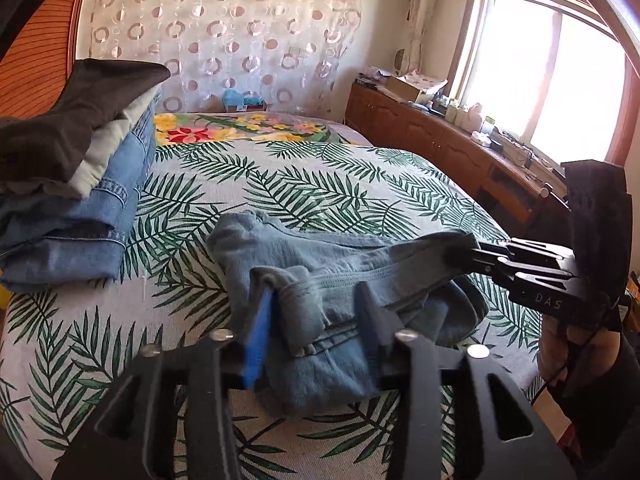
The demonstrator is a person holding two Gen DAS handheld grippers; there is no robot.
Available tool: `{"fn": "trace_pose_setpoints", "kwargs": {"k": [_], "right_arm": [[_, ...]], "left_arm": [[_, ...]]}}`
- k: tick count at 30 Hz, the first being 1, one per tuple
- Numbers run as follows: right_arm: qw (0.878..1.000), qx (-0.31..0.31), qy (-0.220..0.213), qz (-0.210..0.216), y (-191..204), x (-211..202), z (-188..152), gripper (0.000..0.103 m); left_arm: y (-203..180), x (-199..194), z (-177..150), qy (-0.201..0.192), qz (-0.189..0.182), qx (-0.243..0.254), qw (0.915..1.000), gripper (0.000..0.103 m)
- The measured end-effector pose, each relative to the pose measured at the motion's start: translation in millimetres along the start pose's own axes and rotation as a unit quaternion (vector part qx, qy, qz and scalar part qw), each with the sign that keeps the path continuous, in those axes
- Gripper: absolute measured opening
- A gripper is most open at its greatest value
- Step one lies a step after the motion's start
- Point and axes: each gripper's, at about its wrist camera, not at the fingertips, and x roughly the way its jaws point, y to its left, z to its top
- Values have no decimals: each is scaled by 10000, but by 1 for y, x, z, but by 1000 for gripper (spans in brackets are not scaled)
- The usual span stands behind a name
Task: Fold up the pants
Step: 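Lower the folded hem and open both tools to release it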
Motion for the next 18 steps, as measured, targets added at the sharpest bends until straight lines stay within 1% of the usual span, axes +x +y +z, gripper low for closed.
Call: {"fn": "trace_pose_setpoints", "kwargs": {"k": [1,2,6,8,13,14,16,18], "right_arm": [[10000,-40,-5,-20,1,-1,-1,20],[10000,-80,-10,-45,2,-2,-1,25],[9994,-194,-62,-294,4,-10,-4,34],[9990,-256,-119,-345,3,-18,-7,42],[9989,-375,-82,-266,2,-32,-18,47],[9988,-419,-17,-233,3,-33,-21,49],[9985,-514,89,-184,5,-31,-25,50],[9978,-589,194,-223,6,-27,-28,50]], "left_arm": [[0,-1,-2,11,-2,19,10000,48],[0,-2,-5,37,22,28,10000,48],[4,-7,-16,138,125,17,9998,48],[7,-9,-22,213,199,44,9996,48],[13,-11,-30,306,327,123,9989,48],[13,-10,-30,323,342,128,9988,48],[14,-7,-28,329,377,150,9986,48],[12,-6,-27,337,474,232,9980,48]]}}
